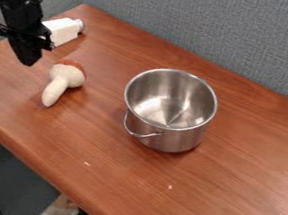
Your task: Put the mushroom in the metal pot
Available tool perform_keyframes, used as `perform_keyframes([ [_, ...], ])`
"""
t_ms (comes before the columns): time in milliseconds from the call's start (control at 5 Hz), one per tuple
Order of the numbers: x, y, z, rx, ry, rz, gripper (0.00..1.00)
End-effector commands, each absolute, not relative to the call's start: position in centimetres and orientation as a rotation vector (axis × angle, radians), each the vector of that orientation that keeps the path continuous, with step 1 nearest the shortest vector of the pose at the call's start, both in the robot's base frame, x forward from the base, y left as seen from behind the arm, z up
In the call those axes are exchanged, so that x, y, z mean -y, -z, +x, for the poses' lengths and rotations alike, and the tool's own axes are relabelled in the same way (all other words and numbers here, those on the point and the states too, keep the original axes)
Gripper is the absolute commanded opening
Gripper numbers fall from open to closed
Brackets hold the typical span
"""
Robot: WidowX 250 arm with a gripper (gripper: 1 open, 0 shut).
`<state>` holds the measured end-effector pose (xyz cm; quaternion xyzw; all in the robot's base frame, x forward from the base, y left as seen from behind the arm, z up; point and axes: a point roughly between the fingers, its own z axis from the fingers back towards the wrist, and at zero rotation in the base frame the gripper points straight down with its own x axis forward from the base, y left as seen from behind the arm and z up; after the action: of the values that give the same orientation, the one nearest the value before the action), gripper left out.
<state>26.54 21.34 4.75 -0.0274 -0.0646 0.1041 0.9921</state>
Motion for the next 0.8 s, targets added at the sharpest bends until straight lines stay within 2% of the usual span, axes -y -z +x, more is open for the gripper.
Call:
perform_keyframes([
  [0,-21.8,-8.5,26.4,0.214,-0.127,0.013,1.00],
  [200,-20.5,-9.6,26.0,0.233,-0.022,0.024,1.00],
  [600,-15.1,-5.5,27.0,0.299,-0.035,-0.021,1.00],
])
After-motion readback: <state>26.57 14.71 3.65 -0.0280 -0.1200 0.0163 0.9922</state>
